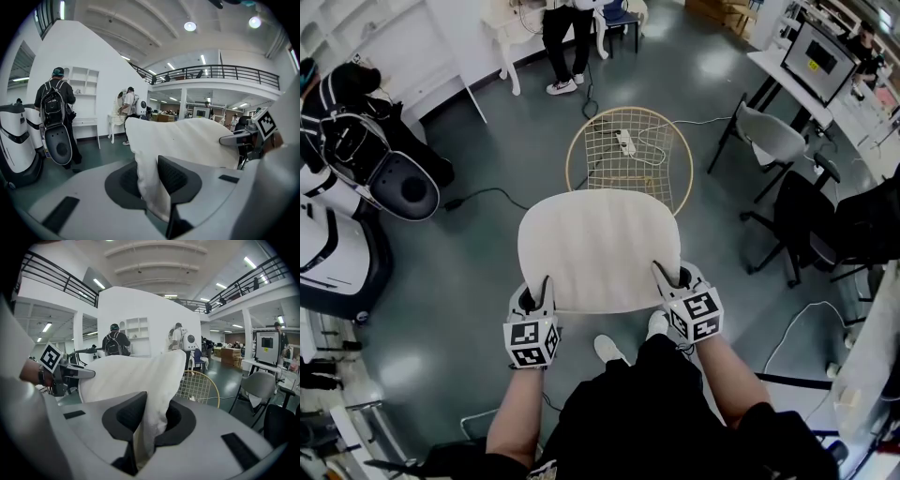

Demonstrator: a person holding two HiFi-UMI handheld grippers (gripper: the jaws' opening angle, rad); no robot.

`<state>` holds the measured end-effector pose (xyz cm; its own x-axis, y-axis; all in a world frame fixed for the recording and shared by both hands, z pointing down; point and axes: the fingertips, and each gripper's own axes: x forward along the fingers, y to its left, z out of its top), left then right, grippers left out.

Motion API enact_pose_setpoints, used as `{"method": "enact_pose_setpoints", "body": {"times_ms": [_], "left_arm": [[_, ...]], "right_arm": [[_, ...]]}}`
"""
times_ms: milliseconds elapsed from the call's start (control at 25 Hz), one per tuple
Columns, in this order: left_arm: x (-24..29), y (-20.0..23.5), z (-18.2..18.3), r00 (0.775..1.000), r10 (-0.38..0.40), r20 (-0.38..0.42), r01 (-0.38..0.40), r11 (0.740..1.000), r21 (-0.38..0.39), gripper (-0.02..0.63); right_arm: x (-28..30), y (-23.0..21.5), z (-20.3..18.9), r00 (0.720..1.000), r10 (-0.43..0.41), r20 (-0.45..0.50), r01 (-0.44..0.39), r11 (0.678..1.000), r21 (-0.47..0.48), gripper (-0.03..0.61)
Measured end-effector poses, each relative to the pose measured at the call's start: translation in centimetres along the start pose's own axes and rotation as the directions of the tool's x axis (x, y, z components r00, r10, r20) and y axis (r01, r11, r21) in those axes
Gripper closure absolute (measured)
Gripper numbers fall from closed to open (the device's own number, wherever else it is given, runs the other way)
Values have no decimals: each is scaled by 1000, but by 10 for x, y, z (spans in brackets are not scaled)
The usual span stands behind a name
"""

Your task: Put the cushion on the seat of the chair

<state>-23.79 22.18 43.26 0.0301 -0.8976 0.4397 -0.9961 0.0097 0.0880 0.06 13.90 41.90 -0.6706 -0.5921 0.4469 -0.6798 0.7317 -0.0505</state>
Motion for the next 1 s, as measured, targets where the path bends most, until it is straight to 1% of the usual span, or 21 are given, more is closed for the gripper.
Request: {"method": "enact_pose_setpoints", "body": {"times_ms": [320, 640, 1000], "left_arm": [[21, 1, 13, 1000, -23, 3, 23, 1000, 13, 523], [51, -12, 34, 999, -41, 3, 41, 999, 22, 522], [123, -30, 63, 999, -44, -22, 45, 998, 32, 520]], "right_arm": [[10, -15, 7, 1000, -24, 7, 23, 1000, 11, 514], [19, -50, 20, 999, -42, 17, 42, 999, 18, 514], [53, -119, 33, 999, -41, 7, 41, 999, 36, 514]]}}
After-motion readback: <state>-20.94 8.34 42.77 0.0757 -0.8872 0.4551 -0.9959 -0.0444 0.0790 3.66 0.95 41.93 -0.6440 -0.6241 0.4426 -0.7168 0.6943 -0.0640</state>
